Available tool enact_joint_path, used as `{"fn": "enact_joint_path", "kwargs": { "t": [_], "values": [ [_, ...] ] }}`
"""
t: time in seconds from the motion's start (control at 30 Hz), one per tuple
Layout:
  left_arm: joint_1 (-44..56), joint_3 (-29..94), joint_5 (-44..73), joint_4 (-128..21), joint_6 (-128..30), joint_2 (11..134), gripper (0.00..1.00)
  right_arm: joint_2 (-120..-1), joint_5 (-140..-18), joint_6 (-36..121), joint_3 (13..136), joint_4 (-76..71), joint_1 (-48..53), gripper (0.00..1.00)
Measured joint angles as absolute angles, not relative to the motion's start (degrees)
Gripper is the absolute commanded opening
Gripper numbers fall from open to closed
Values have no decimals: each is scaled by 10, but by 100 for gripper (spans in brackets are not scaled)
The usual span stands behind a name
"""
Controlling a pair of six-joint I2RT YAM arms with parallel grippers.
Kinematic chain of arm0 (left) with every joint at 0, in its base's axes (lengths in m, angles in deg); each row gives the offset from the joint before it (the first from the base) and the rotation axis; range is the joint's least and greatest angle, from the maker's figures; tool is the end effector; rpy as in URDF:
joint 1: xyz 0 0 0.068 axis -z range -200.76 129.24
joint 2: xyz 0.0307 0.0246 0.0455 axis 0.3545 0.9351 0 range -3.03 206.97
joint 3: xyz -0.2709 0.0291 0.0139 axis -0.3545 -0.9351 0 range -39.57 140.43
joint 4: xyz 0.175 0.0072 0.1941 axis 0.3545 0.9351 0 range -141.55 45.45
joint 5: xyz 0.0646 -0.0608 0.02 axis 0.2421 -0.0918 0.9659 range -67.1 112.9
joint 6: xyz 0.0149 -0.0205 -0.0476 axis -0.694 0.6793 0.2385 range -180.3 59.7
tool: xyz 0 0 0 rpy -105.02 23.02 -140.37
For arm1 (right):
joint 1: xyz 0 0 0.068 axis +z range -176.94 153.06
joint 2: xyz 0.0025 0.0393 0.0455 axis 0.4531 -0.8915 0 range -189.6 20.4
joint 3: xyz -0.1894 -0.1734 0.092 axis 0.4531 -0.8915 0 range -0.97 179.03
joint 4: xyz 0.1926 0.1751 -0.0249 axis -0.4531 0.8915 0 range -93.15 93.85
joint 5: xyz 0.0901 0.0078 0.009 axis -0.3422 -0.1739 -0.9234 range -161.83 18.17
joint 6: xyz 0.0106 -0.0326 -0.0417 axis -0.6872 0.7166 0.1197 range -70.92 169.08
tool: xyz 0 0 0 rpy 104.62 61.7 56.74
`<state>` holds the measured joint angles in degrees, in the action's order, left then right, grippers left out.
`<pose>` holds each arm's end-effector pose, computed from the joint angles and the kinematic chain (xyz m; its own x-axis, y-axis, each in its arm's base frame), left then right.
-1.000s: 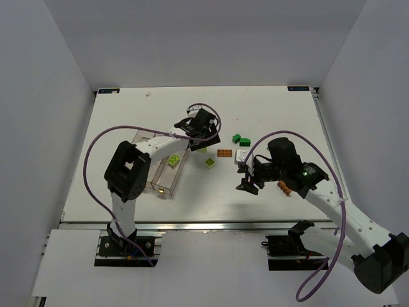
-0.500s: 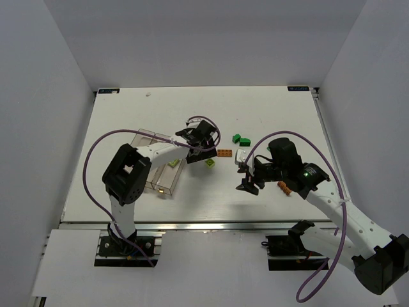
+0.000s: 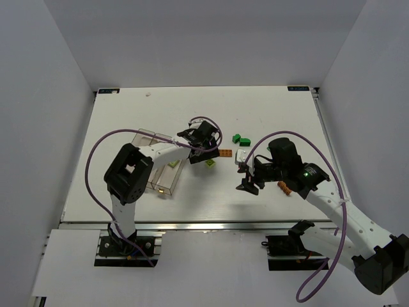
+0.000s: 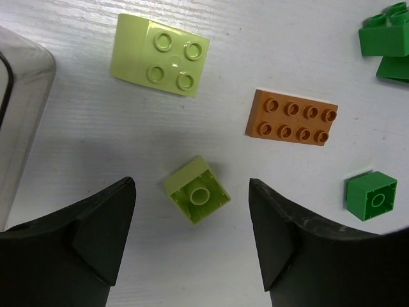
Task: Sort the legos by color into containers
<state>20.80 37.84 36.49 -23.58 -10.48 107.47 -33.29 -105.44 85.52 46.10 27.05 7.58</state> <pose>0.3070 -0.2612 0.1823 -0.8501 -0.2387 -0.4694 -0.1391 0.9615 -0.2371 0.1511 0.1280 0.2954 0.1002 -0.5316 -0.8410 -0.9667 0.1482 -0.2088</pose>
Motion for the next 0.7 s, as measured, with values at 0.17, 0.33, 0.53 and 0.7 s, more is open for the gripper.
{"fn": "enact_joint_path", "kwargs": {
  "t": [0.17, 0.33, 0.53, 0.7],
  "values": [
    [211, 382, 356, -243, -100, 1093, 75, -333, -1054, 855, 461, 270, 76, 65],
    [214, 382, 355, -245, -97, 1100, 68, -333, -1054, 855, 461, 270, 76, 65],
    [214, 382, 350, -249, -95, 1100, 59, -331, -1055, 855, 461, 270, 76, 65],
    [215, 382, 341, -251, -96, 1100, 59, -329, -1054, 855, 461, 270, 76, 65]
  ]
}}
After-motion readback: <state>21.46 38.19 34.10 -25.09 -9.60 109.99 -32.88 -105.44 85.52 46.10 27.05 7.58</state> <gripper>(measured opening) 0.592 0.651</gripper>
